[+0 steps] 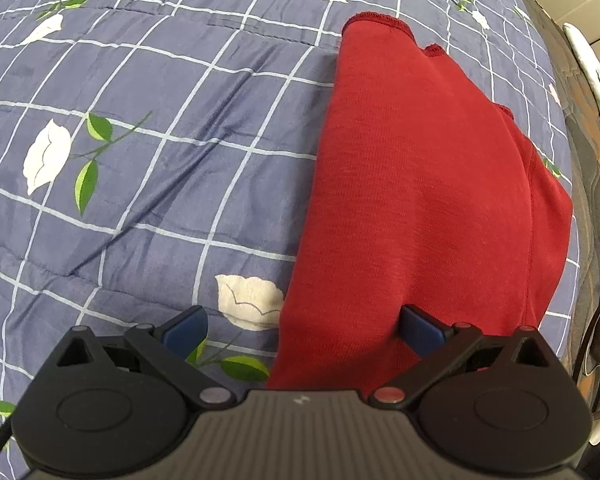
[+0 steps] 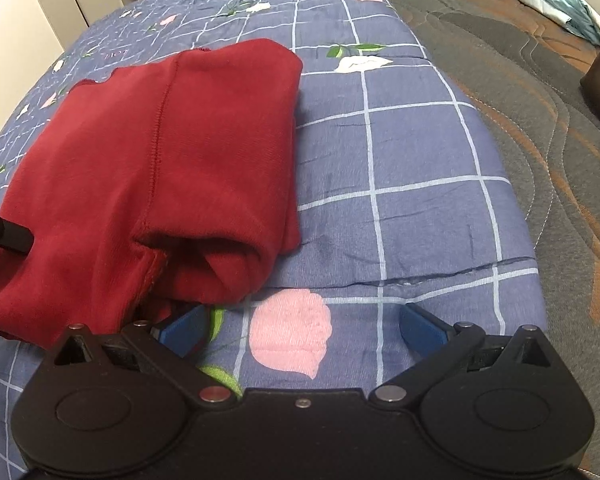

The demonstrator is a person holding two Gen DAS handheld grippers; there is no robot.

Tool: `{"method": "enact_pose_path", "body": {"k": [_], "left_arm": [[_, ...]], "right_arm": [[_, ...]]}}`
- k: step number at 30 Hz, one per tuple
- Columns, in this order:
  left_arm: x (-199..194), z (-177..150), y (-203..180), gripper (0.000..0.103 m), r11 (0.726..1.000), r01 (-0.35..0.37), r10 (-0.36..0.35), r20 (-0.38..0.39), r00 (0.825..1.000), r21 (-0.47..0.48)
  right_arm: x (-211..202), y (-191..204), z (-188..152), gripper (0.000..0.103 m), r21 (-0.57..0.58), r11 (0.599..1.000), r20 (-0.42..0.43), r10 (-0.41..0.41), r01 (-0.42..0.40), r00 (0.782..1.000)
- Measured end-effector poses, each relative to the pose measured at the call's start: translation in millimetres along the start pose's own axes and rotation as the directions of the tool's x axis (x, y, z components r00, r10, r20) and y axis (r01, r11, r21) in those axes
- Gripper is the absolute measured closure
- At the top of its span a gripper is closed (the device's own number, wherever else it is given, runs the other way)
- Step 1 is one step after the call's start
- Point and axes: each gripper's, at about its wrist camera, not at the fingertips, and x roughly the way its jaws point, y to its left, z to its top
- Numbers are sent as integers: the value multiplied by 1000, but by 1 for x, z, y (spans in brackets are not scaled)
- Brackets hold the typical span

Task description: Fold small clothes

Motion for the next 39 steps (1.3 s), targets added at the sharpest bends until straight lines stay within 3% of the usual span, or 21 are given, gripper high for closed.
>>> {"method": "enact_pose_path", "body": {"k": [19, 24, 29, 34, 39], "left_arm": [[-1, 10, 1, 1, 1000, 21, -20, -48, 999, 18], [-8, 11, -1, 1, 999, 29, -28, -45, 999, 29], [-23, 15, 0, 1, 997, 66, -65, -13, 998, 48], [-31, 25, -2, 1, 995, 83, -85, 41, 996, 59], [-24, 36, -10, 1, 994, 66, -71, 56, 996, 84]], "right_arm": [[0, -2, 4, 0, -10, 1000, -31, 13, -13, 999], [3, -2, 16, 0, -7, 1000, -105, 17, -18, 994], [2, -12, 31, 0, 30, 997, -177, 72, -68, 982], [-7, -25, 39, 0, 123, 986, -145, 132, -115, 981], [-19, -32, 61, 0, 193, 965, -26, 186, -177, 982]]}}
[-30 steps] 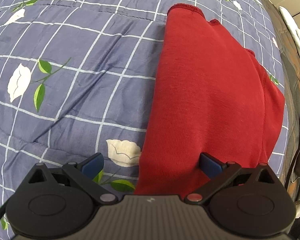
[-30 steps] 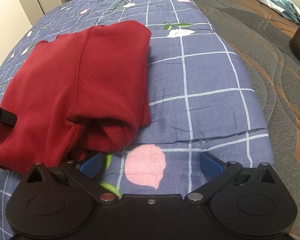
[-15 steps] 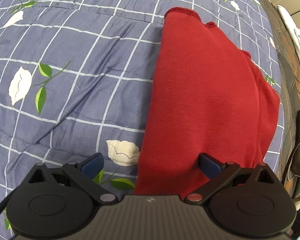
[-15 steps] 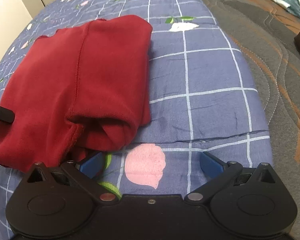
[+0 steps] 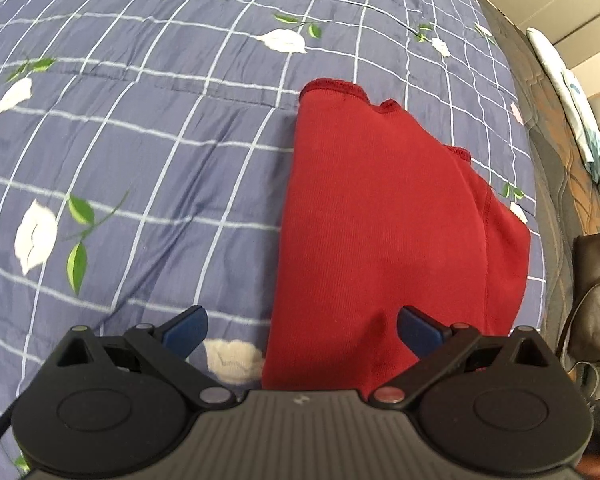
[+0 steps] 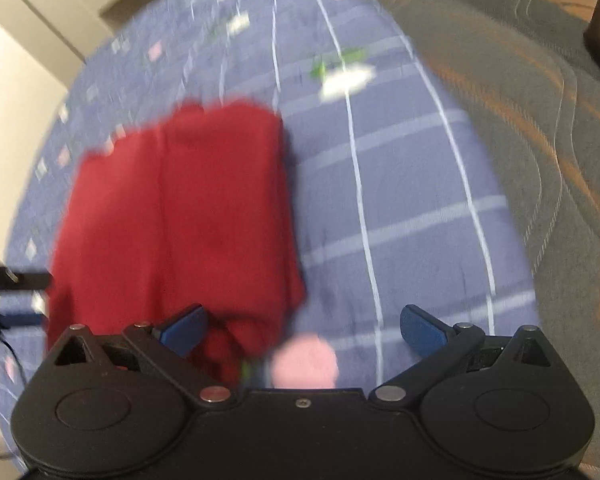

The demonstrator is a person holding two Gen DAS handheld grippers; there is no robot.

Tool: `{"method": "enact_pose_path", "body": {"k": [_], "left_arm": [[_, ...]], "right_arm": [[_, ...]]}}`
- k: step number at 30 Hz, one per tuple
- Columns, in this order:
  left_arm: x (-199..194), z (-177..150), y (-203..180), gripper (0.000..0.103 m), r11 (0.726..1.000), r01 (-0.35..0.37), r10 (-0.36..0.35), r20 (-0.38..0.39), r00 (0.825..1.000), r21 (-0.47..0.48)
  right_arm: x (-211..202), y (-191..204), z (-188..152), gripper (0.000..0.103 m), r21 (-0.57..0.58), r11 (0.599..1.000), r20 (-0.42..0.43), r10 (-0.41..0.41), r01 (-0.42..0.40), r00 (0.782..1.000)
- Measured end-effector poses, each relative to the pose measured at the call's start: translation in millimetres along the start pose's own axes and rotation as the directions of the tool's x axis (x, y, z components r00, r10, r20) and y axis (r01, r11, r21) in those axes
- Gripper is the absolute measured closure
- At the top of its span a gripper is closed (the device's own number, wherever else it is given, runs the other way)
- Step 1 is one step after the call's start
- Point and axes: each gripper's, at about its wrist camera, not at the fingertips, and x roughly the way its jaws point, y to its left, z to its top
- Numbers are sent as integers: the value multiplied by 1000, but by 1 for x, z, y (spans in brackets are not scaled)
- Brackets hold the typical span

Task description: Fold small clothes

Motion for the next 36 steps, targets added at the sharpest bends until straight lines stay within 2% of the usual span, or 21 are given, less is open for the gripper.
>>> {"method": "enact_pose_path", "body": {"k": [3, 9, 13, 15, 18, 20, 22, 24, 26, 28, 29, 32, 36], "left_arm": [[8, 5, -6, 1, 999, -19, 19, 0, 1000, 32], [20, 13, -11, 1, 998, -44, 46, -26, 999, 54], [24, 16, -11, 1, 998, -45, 47, -45, 998, 45], [24, 18, -11, 1, 999, -22, 23, -44, 999, 35], [22, 19, -12, 3, 999, 9, -8, -30, 1000, 36], [20, 19, -14, 13, 998, 47, -46, -29, 999, 36], [18, 20, -17, 20, 996, 79, -78, -21, 997, 40], [16, 19, -21, 29, 997, 64, -63, -15, 998, 46], [14, 18, -21, 48, 998, 49, -49, -7, 999, 47], [10, 16, -20, 60, 998, 50, -50, 1, 999, 45], [8, 16, -20, 66, 998, 51, -51, 5, 999, 48], [-1, 13, -20, 74, 995, 58, -60, 19, 998, 75], [-19, 14, -19, 78, 992, 89, -92, 35, 995, 92]], "right_arm": [[6, 2, 20, 0, 18, 999, 15, 47, -47, 999], [46, 7, 57, 2, 72, 988, -20, 135, -133, 991], [66, 12, 74, 11, 86, 989, -34, 125, -121, 992], [68, 13, 78, 16, 101, 988, -29, 121, -118, 992], [64, 13, 73, 29, 104, 989, -23, 112, -109, 993], [64, 13, 70, 39, 119, 986, -28, 117, -113, 993], [63, 14, 67, 44, 136, 985, -20, 111, -108, 994], [61, 15, 65, 53, 153, 983, -14, 106, -103, 994], [58, 19, 64, 67, 153, 984, -10, 94, -91, 996], [54, 23, 62, 79, 139, 986, -5, 92, -91, 996], [51, 27, 61, 81, 128, 988, -1, 90, -89, 996], [39, 38, 58, 84, 98, 992, 16, 82, -83, 997], [21, 55, 55, 85, 71, 992, 47, 101, -104, 994]]}}
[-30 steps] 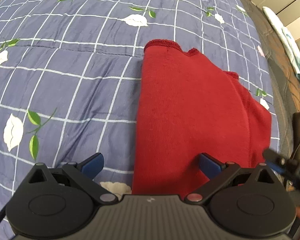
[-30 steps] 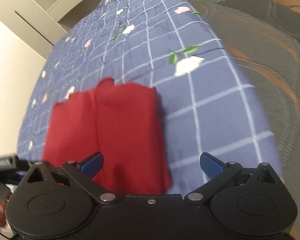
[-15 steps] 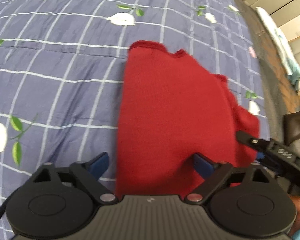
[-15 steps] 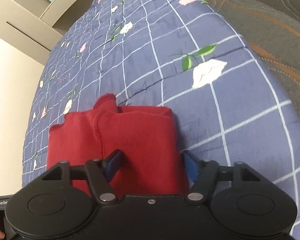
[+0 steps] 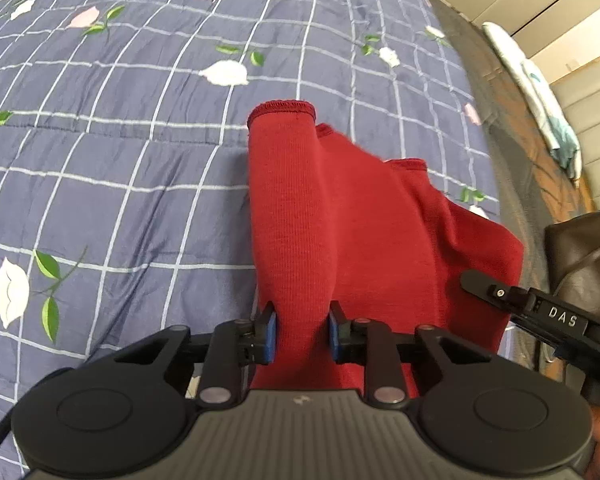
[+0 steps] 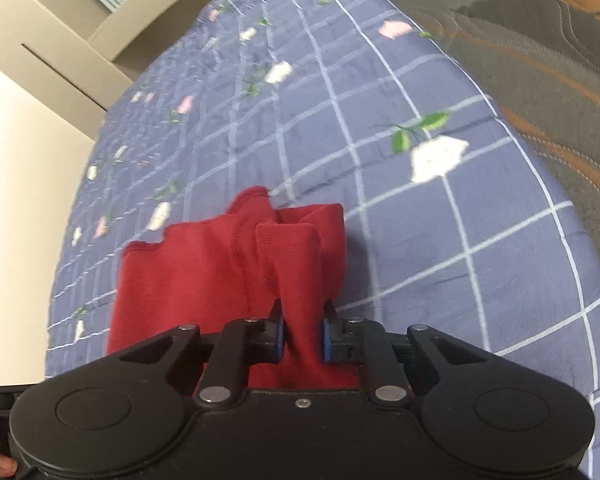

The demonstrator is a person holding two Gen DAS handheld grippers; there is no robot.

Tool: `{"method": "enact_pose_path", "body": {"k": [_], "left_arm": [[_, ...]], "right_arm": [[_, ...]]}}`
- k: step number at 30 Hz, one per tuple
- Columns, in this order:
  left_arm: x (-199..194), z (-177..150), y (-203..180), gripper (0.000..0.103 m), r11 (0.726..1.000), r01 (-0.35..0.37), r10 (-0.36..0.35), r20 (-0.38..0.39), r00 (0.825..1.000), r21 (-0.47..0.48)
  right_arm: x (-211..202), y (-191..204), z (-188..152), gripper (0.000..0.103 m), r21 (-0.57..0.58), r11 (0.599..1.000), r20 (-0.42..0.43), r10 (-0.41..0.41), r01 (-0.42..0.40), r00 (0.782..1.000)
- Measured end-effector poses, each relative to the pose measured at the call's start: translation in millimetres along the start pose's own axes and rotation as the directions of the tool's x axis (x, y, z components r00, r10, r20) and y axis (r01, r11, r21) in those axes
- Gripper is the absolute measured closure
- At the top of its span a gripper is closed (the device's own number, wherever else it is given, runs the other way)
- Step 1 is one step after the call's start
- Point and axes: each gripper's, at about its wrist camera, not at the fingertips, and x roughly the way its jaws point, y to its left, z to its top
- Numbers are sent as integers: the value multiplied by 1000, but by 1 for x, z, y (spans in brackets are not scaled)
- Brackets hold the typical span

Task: Fold small clothes
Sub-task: 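Grasp the folded shirt end with the left gripper while the right gripper grasps beside it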

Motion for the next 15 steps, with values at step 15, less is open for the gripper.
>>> {"method": "enact_pose_path", "body": {"k": [15], "left_arm": [[-94, 12, 60, 79, 1000, 12, -14, 90, 996, 22]], "right_arm": [[-21, 104, -13, 86, -114, 990, 33, 90, -86, 995]]}}
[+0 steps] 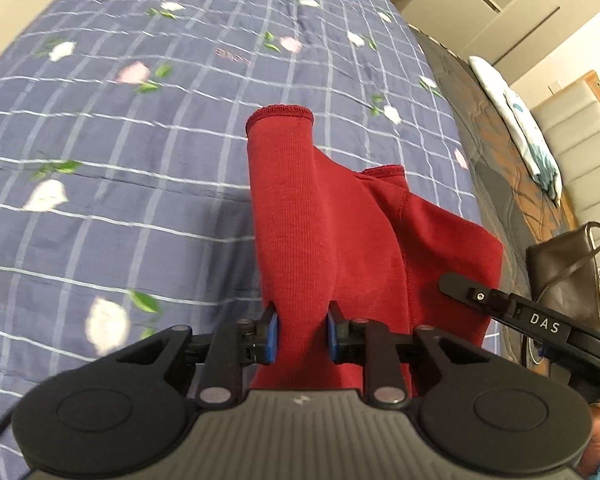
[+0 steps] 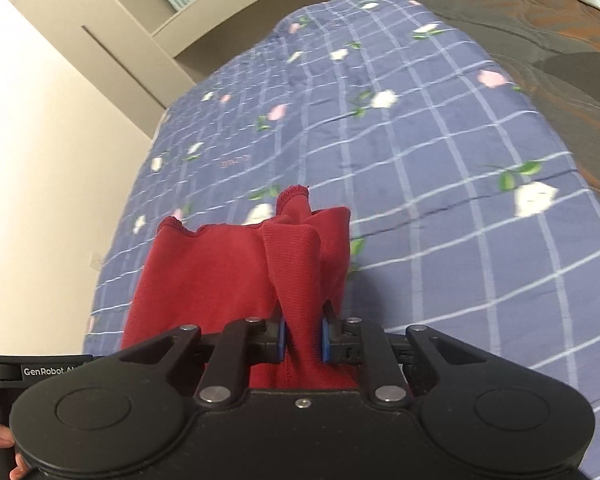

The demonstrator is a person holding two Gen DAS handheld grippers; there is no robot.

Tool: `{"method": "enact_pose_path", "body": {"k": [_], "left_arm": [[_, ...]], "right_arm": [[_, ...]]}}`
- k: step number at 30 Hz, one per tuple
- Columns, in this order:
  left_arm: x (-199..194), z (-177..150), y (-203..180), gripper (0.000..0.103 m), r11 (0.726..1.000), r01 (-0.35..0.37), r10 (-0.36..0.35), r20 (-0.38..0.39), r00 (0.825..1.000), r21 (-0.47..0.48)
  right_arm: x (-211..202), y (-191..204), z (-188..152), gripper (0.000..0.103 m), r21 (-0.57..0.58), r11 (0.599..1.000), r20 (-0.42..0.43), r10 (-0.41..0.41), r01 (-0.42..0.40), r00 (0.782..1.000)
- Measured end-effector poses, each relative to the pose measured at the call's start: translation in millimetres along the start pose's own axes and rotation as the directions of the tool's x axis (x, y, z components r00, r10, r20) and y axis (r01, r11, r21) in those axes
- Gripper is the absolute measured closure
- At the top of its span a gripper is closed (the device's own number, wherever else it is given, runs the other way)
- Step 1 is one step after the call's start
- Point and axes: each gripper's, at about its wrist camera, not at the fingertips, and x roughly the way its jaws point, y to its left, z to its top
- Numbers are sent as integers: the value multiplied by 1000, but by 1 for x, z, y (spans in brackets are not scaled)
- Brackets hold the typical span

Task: Fold small clothes
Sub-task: 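Grasp the folded shirt end with the left gripper while the right gripper grasps beside it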

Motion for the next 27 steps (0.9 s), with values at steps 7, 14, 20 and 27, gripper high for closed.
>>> {"method": "enact_pose_path", "body": {"k": [7, 14, 20, 27], "left_arm": [[-30, 2, 52, 79, 998, -36, 36, 2, 999, -48], [-32, -7, 99, 79, 993, -64, 62, -29, 998, -95], [-23, -16, 122, 78, 991, -79, 72, -68, 995, -112], [-10, -23, 137, 78, 989, -81, 68, -104, 992, -127]], "right_arm": [[25, 55, -9, 86, -25, 999, -38, 39, -40, 999], [54, 94, -28, 86, -52, 997, -107, 47, -53, 993], [75, 107, -44, 86, -52, 998, -162, 27, -36, 986], [91, 102, -59, 86, -6, 1000, -197, 1, -2, 980]]}}
